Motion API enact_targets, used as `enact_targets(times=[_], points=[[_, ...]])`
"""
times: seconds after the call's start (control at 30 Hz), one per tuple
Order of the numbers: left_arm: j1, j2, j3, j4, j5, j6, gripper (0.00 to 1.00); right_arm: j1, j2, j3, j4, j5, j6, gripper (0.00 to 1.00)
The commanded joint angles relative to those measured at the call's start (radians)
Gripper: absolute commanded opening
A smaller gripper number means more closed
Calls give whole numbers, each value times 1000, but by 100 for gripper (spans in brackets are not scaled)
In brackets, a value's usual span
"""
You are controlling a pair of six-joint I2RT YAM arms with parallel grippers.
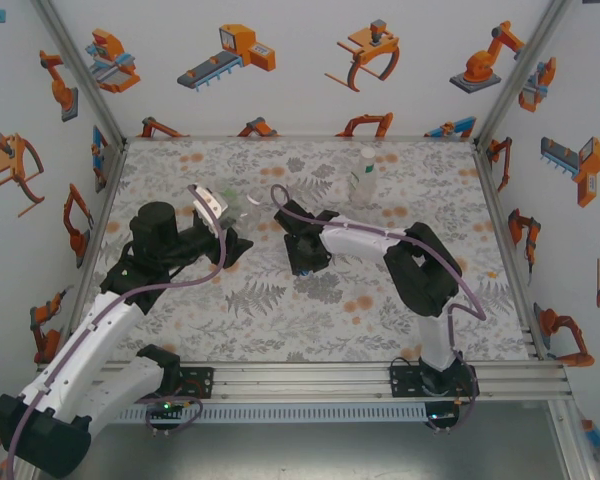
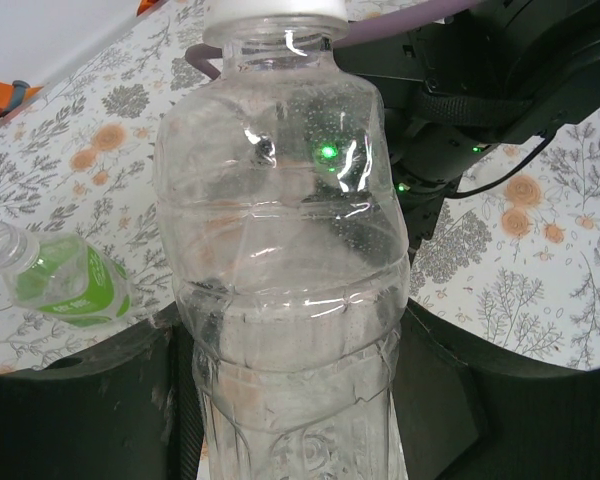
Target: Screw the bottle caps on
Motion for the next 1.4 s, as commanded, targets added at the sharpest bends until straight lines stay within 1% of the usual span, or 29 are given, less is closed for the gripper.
enact_targets(times=[0.0,0.33,0.6,0.77,0.93,1.1,1.3,1.37], points=[[6,2,16,16,14,-3,10,-4,41,0,-106,68,-37,43],[7,4,16,15,16,-2,10,-2,44,-3,-93,55,-44,38],[7,5,16,16,17,-2,10,-2,45,4,-91,61,-61,37],[6,10,17,16,18,-1,10,-3,21,6,-88,65,-72,32],[7,16,17,12,32,8,9,-6,-63,-13,-63,52,-89,30],[6,24,20,8,79,27,5,-27,-187,-53,-10,-20,-116,30],[6,47,22,14,167,38,0,-88,-350,-123,62,-167,-153,27],[4,58,26,17,222,50,0,-113,-414,-148,87,-231,-171,25]])
